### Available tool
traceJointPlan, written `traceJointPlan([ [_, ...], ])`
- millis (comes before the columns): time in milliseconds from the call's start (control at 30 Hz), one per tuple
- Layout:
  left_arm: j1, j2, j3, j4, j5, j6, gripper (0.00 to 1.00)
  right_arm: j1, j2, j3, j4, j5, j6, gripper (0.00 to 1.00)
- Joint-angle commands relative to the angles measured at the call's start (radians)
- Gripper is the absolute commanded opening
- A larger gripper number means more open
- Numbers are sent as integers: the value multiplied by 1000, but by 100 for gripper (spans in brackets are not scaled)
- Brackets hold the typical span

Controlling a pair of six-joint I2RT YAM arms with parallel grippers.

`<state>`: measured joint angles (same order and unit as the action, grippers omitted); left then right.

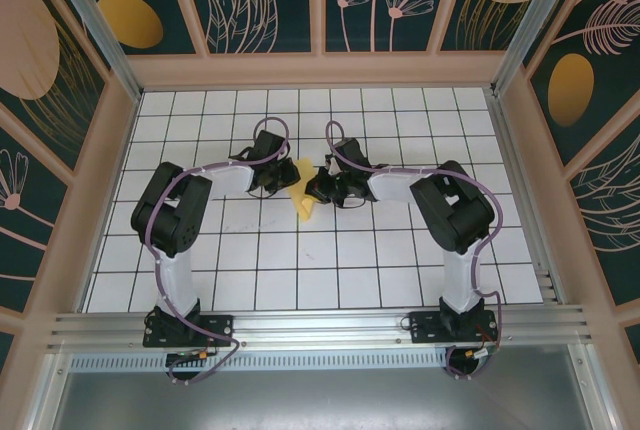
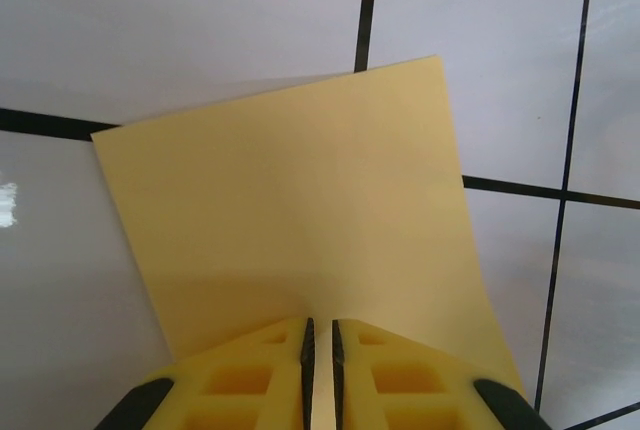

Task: Fold a paper plane with a square sheet of paper (pick it up from the middle)
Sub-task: Third fold the triangle at the center of the table.

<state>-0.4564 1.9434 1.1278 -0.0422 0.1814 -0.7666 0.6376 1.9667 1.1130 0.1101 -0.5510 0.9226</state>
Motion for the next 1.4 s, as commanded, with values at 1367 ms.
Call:
traceJointPlan([
  [1367, 18, 36, 6, -58, -34, 12, 11, 13, 106, 73, 103, -11, 13, 0],
])
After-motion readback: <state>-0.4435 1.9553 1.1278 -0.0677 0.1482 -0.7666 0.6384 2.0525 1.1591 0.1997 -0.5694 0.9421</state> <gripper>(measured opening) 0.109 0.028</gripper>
